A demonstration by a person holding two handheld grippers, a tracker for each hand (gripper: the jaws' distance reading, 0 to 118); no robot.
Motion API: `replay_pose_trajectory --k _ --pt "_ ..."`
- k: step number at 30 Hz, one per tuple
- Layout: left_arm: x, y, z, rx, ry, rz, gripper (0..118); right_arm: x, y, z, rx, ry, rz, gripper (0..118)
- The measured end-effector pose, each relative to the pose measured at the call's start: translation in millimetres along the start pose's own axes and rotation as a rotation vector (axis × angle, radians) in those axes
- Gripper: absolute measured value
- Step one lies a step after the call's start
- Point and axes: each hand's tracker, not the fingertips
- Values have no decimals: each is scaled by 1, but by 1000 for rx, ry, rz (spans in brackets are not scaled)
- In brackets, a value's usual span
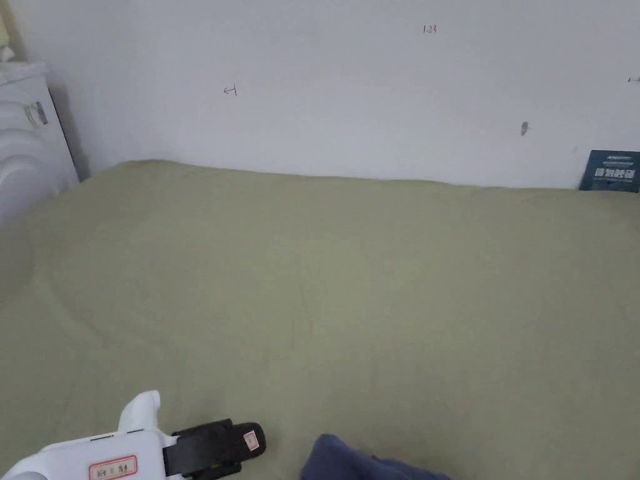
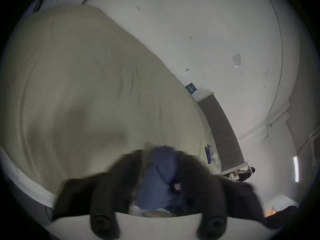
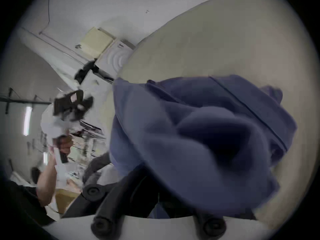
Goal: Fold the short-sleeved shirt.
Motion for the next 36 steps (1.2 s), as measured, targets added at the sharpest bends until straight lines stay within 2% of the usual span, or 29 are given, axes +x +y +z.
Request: replay_pose_trajectory --k 1,2,6,9,12,15,16,18,19,23,29,34,36 --pt "-3 -3 -7 -22 -20 -6 98 3 -1 10 66 124 -80 0" --pt "-3 -5 -14 -61 -42 -12 99 3 0 12 52 61 -63 0" --pt "-4 -11 -51 -213 -99 -52 99 3 0 11 40 79 -49 0" --pt "-8 -20 -79 -371 70 -128 99 4 0 12 34 87 -52 0" --pt "-5 -19 -79 -321 -24 -155 98 6 0 12 35 95 -57 0" --pt "0 -22 -87 -364 -5 -88 95 5 0 12 35 97 -56 0" --pt "3 -23 -88 -379 -18 -87 83 4 0 12 35 95 -55 0" --pt "9 -34 -98 -487 -2 -120 19 3 -1 14 37 93 -53 0" --pt "9 -35 -102 -468 53 -157 19 3 0 14 37 90 -52 0" --pt "10 -36 -94 -406 25 -110 19 2 -1 16 52 79 -52 0" --pt "8 -25 -90 -372 -5 -111 19 -5 0 30 125 19 17 0" --pt "-8 13 -36 -248 4 -152 18 -15 8 53 209 -40 51 0" --pt "-21 43 -9 -205 37 -119 18 -22 16 61 224 -60 73 0"
